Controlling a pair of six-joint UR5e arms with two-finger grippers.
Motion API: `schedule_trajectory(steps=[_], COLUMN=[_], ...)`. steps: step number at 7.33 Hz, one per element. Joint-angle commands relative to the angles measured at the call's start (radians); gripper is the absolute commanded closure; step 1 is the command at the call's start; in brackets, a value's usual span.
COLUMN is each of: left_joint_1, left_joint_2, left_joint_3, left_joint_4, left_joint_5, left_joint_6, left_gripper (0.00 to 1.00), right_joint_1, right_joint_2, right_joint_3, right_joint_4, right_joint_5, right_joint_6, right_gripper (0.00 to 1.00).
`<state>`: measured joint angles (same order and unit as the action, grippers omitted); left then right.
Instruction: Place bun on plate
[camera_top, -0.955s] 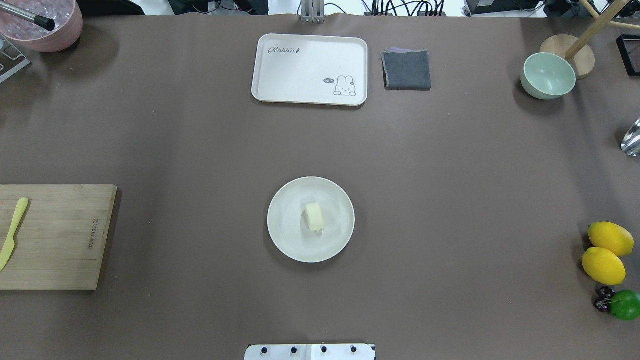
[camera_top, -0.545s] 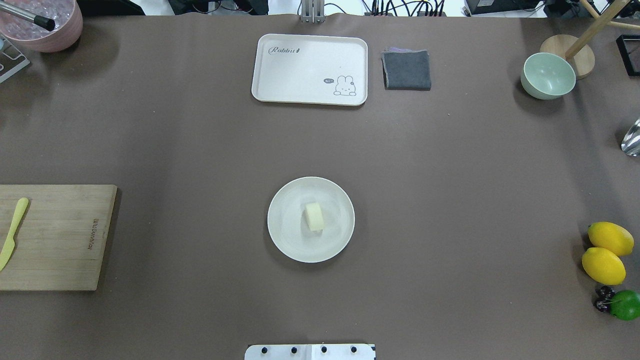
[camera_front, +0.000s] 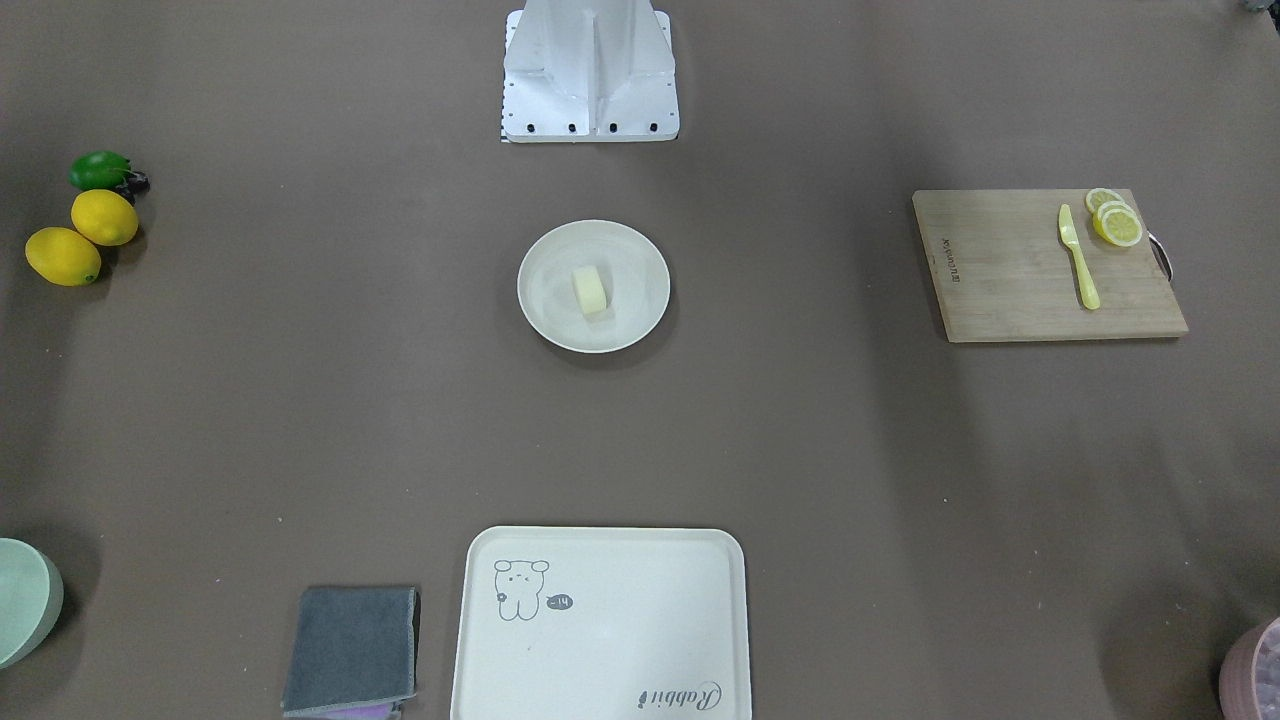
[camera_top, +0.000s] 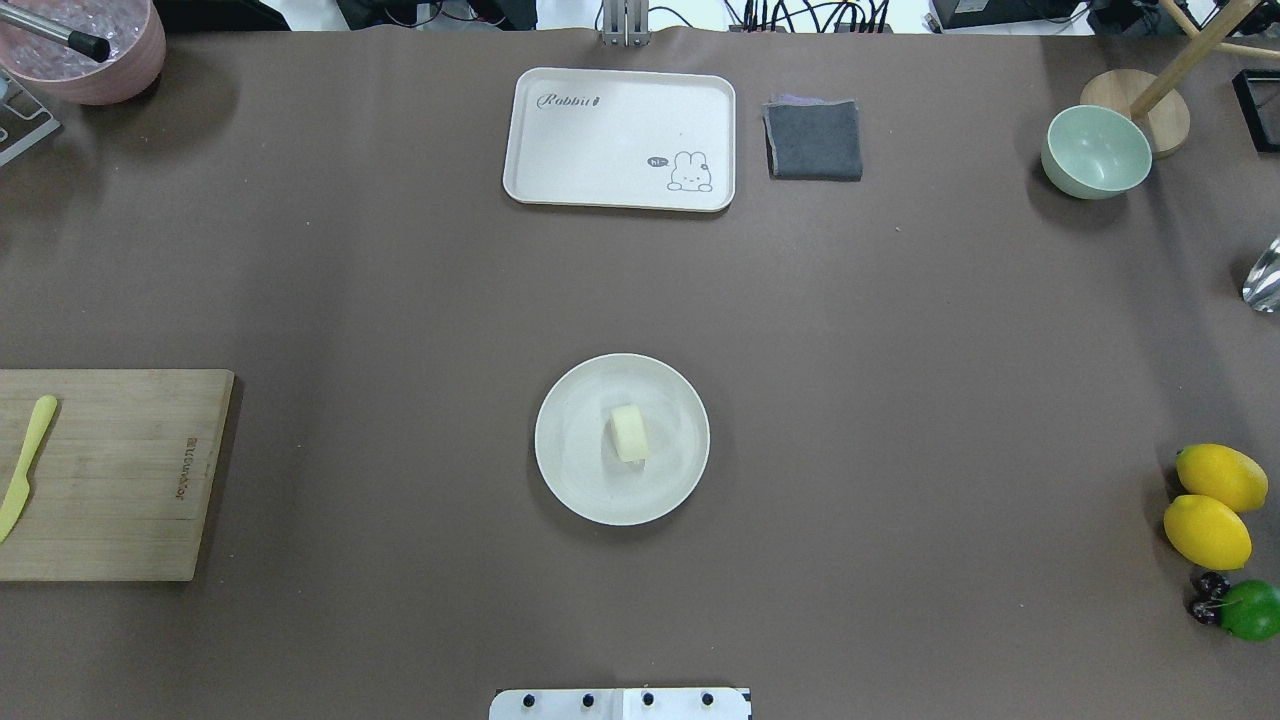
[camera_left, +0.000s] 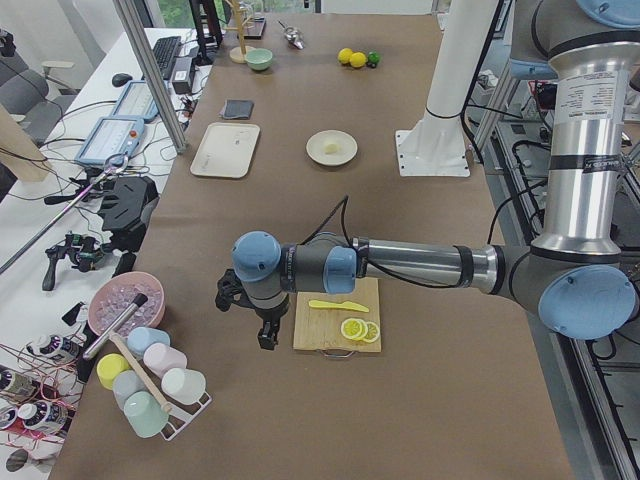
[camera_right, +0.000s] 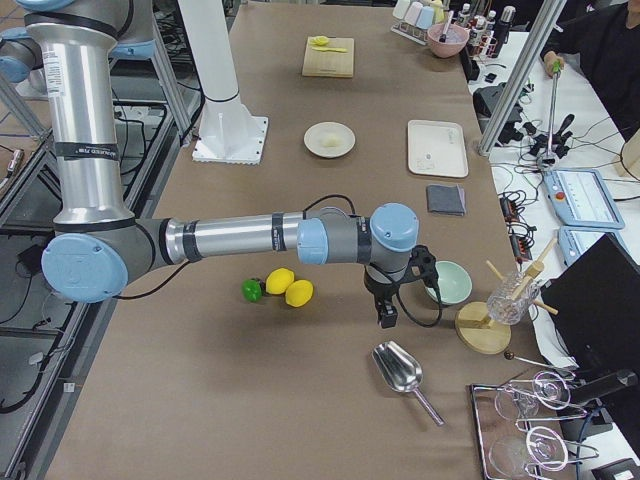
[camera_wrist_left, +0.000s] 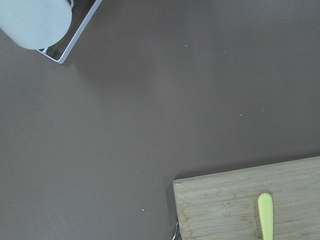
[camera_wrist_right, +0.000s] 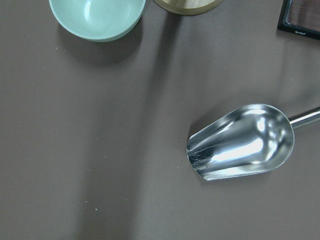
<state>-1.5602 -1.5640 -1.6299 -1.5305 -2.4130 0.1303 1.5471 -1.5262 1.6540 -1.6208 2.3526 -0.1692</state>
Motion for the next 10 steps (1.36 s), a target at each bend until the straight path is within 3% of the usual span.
schedule_trajectory(steps=[1, 6, 10], left_joint_1=[0.0, 0.0, 0.0], left_joint_2=[-0.002, -0.01, -0.02], left_joint_3=[-0.007, 0.074, 0.07], left_joint_4=[0.0, -0.147, -0.152], left_joint_5=[-0.001, -0.001, 0.002], left_joint_6=[0.0, -0.001, -0.018], left_gripper=[0.02, 0.02, 0.02], right_joint_1=[-0.01, -0.009, -0.007], right_joint_2=[-0.008, -0.034, -0.038], right_joint_3=[-0.005, 0.052, 0.043], right_joint_4=[0.002, 0.007, 0.007], right_joint_5=[0.004, -0.012, -0.035], right_joint_6=[0.007, 0.004, -0.004], right_gripper=[0.0, 0.0, 0.0])
